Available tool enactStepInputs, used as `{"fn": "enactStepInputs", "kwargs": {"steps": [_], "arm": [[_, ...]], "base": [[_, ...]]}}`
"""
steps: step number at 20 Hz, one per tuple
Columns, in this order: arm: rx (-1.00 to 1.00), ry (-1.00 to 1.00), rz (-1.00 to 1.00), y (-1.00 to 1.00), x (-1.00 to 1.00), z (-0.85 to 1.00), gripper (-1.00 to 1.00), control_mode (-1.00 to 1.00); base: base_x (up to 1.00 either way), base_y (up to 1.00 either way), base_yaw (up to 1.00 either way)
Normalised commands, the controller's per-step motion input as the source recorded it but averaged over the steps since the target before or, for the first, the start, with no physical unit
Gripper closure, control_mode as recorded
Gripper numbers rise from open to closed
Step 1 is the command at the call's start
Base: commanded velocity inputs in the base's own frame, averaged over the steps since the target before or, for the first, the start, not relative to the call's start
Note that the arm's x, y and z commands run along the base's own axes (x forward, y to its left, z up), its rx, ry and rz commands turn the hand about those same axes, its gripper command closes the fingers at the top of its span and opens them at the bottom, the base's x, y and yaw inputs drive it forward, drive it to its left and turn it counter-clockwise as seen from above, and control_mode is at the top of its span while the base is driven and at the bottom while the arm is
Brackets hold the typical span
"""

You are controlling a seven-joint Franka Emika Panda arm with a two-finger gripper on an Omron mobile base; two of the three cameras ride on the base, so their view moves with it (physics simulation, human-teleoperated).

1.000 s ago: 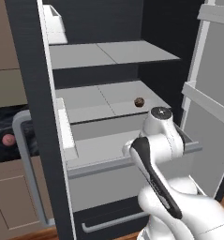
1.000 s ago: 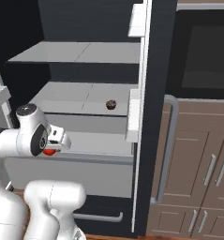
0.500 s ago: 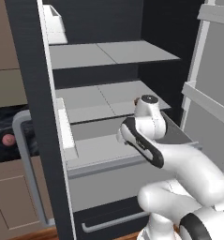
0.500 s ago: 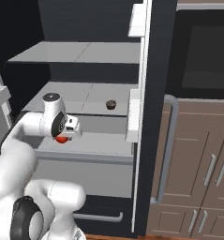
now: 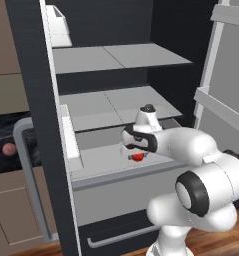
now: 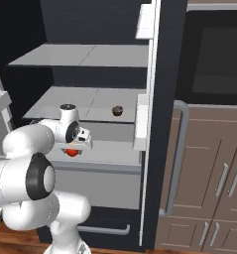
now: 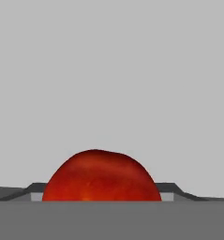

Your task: Place the onion and tomato inside the fridge drawer. Close the drawer after placing the vegetables.

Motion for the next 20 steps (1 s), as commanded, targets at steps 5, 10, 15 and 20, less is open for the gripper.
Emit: {"fn": "enactStepInputs", "kwargs": {"steps": [5,10,15,20], "arm": [[0.0,0.16,0.01,0.02,-0.14,-0.38,1.0,-1.0],[0.0,0.1,0.0,0.0,-0.65,-0.08,1.0,-1.0],[0.0,0.15,0.0,0.0,-0.59,0.0,1.0,-1.0],[0.0,0.22,0.0,0.0,-0.32,0.03,1.0,-1.0]], "base": [[0.0,0.0,0.0],[0.0,0.0,0.0],[0.0,0.0,0.0],[0.0,0.0,0.0]]}}
